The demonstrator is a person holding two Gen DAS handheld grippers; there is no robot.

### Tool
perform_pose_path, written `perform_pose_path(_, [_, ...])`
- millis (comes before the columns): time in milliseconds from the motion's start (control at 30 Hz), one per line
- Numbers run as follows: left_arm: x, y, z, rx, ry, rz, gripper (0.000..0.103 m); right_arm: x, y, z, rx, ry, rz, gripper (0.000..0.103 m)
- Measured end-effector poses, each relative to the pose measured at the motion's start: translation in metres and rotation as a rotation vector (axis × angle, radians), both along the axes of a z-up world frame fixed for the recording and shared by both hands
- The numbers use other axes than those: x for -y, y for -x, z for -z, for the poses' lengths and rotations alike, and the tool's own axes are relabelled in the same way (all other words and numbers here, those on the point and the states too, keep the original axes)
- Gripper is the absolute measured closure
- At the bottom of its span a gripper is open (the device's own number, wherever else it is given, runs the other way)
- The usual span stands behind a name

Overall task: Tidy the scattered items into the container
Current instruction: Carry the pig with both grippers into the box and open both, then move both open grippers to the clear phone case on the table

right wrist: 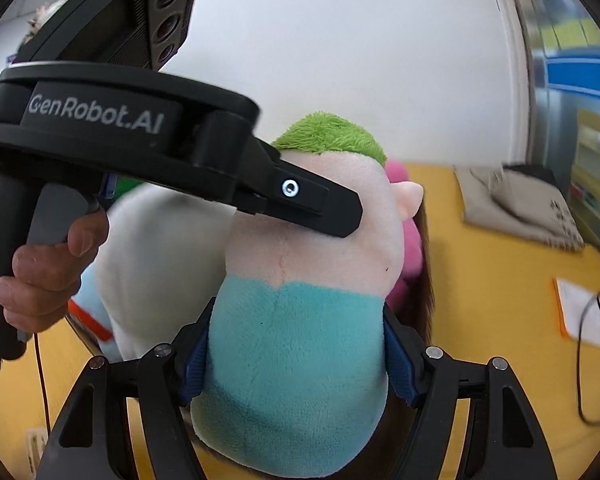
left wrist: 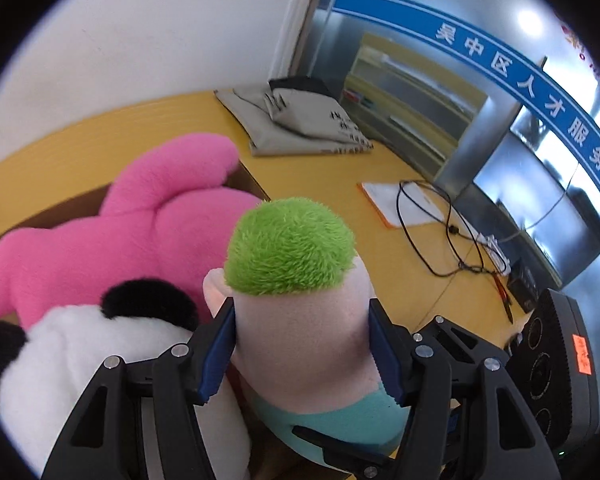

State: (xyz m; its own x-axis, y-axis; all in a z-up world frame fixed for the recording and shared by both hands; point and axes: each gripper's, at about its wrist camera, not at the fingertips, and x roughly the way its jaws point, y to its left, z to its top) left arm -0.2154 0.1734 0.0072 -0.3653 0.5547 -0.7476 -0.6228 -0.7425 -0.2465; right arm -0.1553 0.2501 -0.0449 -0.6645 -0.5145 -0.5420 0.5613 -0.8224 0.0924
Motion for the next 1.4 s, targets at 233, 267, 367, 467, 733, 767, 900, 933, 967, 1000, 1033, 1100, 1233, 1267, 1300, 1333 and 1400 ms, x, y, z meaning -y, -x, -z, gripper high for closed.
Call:
perform_pose_path(233, [-0.003,-0.013,-0.005,-0.054,0.063,-0.036,0.029,-0.01,0.006,0.007,0.081,0.007,0.041,0.016])
perform_pose_path(267, [0.002,-0.018,-0.012,-0.066,0.061,-0.051,0.029,-0.011,0.006,0.006,0.078,0.006,0.042,0.011])
perform_pose_path(367, [0.023,-0.039,-0.037,-0.148,0.061,-0.099,0.029,-0.014,0.011,0.009,0.102,0.006,0.061,0.0])
perform_pose_path(467, [0.072,-0.061,-0.05,-0.208,0.043,-0.176,0.028,-0.018,0.01,0.01,0.11,0.019,0.064,0.0])
perform_pose_path(733, [0.223,-0.09,0.031,-0.049,0.149,-0.465,0.027,-0.007,-0.025,0.016,0.042,-0.068,0.079,0.0])
perform_pose_path(767, [0.233,-0.092,0.039,-0.029,0.153,-0.491,0.027,-0.004,-0.029,0.018,0.024,-0.092,0.076,0.0])
perform_pose_path(900, [0.241,-0.104,0.052,-0.013,0.147,-0.475,0.027,0.003,-0.046,0.025,-0.034,-0.17,0.098,0.0])
perform_pose_path(933, [0.239,-0.107,0.052,-0.019,0.16,-0.475,0.027,0.002,-0.049,0.025,-0.038,-0.173,0.111,0.001])
perform_pose_path(967, [0.238,-0.11,0.052,-0.019,0.158,-0.48,0.027,0.001,-0.05,0.025,-0.032,-0.169,0.124,0.001])
perform_pose_path(1000, [0.238,-0.113,0.052,-0.02,0.153,-0.481,0.027,0.0,-0.051,0.025,-0.027,-0.17,0.133,0.0])
perform_pose_path(1033, [0.238,-0.116,0.053,-0.022,0.146,-0.483,0.027,-0.003,-0.05,0.026,-0.021,-0.171,0.141,0.0])
perform_pose_path(1100, [0.238,-0.122,0.054,-0.032,0.142,-0.482,0.027,-0.01,-0.049,0.027,0.017,-0.151,0.163,0.0])
perform_pose_path(1233, [0.239,-0.126,0.052,-0.037,0.125,-0.48,0.027,-0.046,-0.041,0.041,0.256,0.074,0.188,0.0])
perform_pose_path(1267, [0.241,-0.126,0.05,-0.037,0.12,-0.488,0.027,-0.049,-0.044,0.04,0.25,0.077,0.201,0.0])
perform_pose_path(1300, [0.243,-0.127,0.047,-0.044,0.118,-0.5,0.027,-0.049,-0.05,0.035,0.216,0.048,0.221,0.0])
perform_pose_path(1333, [0.244,-0.13,0.043,-0.056,0.118,-0.517,0.027,-0.047,-0.057,0.029,0.177,0.007,0.238,0.0])
perform_pose_path(1400, [0.245,-0.139,0.03,-0.105,0.105,-0.547,0.027,-0.04,-0.072,0.011,0.102,-0.065,0.25,0.0])
